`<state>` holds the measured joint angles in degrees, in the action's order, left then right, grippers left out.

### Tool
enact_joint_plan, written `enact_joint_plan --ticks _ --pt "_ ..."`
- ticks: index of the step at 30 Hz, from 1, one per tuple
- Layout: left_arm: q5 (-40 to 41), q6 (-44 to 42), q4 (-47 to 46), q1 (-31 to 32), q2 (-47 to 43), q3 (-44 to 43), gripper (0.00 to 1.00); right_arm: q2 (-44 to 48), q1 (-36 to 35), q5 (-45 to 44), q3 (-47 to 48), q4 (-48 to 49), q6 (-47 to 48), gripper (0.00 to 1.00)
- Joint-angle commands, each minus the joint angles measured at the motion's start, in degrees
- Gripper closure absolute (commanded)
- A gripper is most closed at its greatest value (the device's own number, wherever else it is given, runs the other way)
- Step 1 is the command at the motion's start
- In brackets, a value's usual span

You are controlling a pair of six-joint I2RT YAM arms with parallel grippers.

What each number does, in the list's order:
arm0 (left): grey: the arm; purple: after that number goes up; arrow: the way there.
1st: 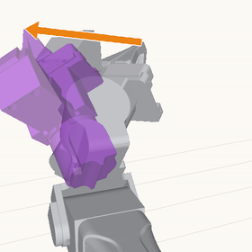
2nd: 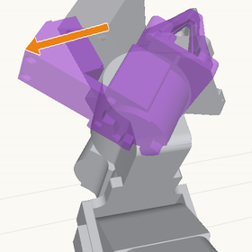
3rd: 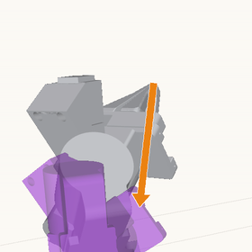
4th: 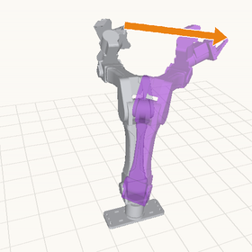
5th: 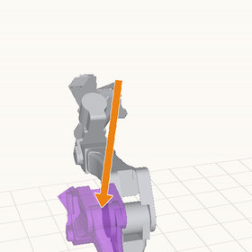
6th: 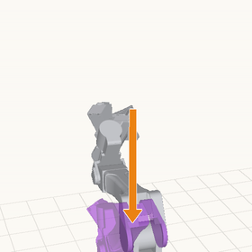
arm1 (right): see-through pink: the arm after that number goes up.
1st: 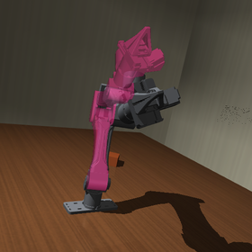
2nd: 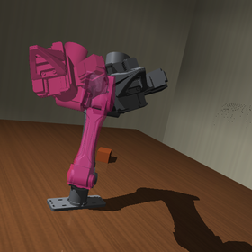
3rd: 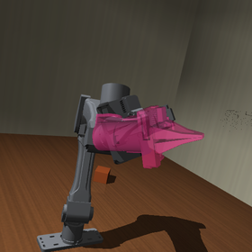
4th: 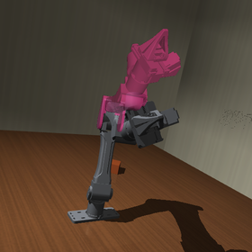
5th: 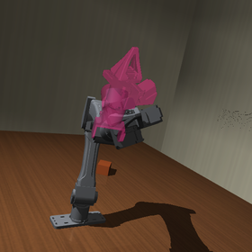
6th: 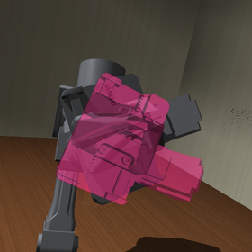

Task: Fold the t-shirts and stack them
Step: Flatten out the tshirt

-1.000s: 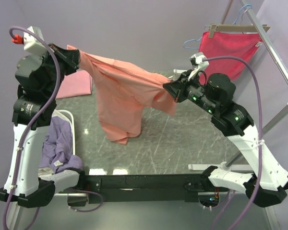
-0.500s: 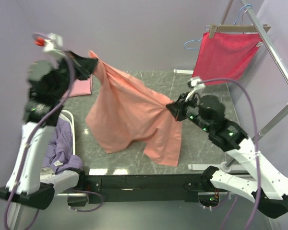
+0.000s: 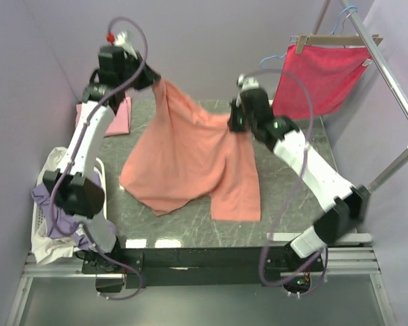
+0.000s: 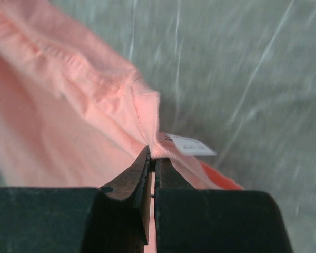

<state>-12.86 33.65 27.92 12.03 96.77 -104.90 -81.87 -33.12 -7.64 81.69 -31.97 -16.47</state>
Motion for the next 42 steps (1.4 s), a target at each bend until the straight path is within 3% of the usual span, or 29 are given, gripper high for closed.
enact_joint_plan --ticks 1,2,3,4,5,8,10,12,15,19,22,29,30,31,34,35,36,37,40,41,42 --pt "-4.4 1.0 1.0 -4.5 11.6 -23.9 0.99 -15.1 8.3 6.1 22.7 -4.1 2.8 1.0" --pt "-5.8 1.8 2.1 -5.8 14.2 -28.6 0.99 -18.4 8.9 6.8 33.9 -6.4 4.0 1.0" --pt "-6.9 2.6 1.9 -6.4 16.5 -36.3 0.99 -21.7 9.5 7.1 40.0 -10.9 4.6 1.0" --pt "-10.8 5.2 0.6 -7.2 19.1 -38.4 0.99 -27.8 9.9 7.5 46.0 -13.2 5.2 1.0" --pt "-13.7 6.9 -6.8 -8.7 19.4 -38.8 0.99 -30.8 10.8 9.4 57.2 -15.5 6.5 1.0" --pt "-22.8 12.9 -20.3 -10.4 15.7 -30.0 0.99 -34.3 12.3 13.5 63.2 -17.3 7.5 1.0" --pt "-24.0 11.4 -25.6 -10.4 11.5 -23.9 0.99 -28.6 13.3 16.0 55.6 -10.3 6.5 1.0" --pt "-29.0 12.1 -34.1 -10.4 7.7 -14.2 0.99 -23.8 14.1 19.0 40.7 -2.3 5.8 1.0" --pt "-33.8 12.7 -37.8 -8.9 -1.5 0.5 0.99 -16.2 14.1 20.2 25.7 0.8 4.3 1.0" --pt "-30.7 4.9 -30.5 -3.0 -16.0 16.1 0.99 -4.8 13.7 19.4 3.9 1.9 -0.1 1.0" --pt "-26.0 5.8 -29.8 2.3 -24.9 28.2 0.99 4.2 12.1 15.7 -8.4 3.9 -1.8 1.0" --pt "-17.3 13.0 -23.1 14.8 -42.0 55.5 0.99 14.7 9.1 7.7 -23.8 -3.8 -7.5 1.0" --pt "-16.2 14.3 -22.6 16.3 -43.8 58.0 0.98 15.3 9.0 6.4 -25.5 -4.3 -8.1 0.94" --pt "-14.2 17.4 -21.9 17.6 -46.8 60.5 0.96 16.4 9.0 5.6 -28.0 -4.8 -9.8 0.85" --pt "-13.8 23.7 -18.7 21.9 -51.3 68.6 0.79 18.4 9.0 2.6 -30.8 -6.2 -12.7 0.82" --pt "-13.8 24.9 -17.9 23.8 -52.0 71.3 0.56 18.8 9.0 1.7 -31.0 -6.5 -13.2 0.57" --pt "-13.2 25.8 -15.0 24.8 -53.3 71.8 0.44 19.4 9.0 0.8 -30.8 -6.6 -13.8 0.51" --pt "-12.3 27.4 -13.8 26.0 -54.2 72.4 0.38 19.7 9.0 0.2 -30.5 -6.8 -15.0 0.44" --pt "-8.2 27.3 -7.1 28.0 -57.0 70.8 0.18 20.8 9.0 -2.5 -29.2 -6.8 -16.5 0.01" --pt "-4.7 26.3 -5.4 28.0 -57.3 67.7 0.03 21.0 9.0 -3.4 -29.1 -6.1 -16.9 0.0" --pt "-1.4 23.9 -3.2 28.0 -56.7 65.2 0.0 21.0 9.2 -4.7 -29.0 -5.3 -16.8 0.0"
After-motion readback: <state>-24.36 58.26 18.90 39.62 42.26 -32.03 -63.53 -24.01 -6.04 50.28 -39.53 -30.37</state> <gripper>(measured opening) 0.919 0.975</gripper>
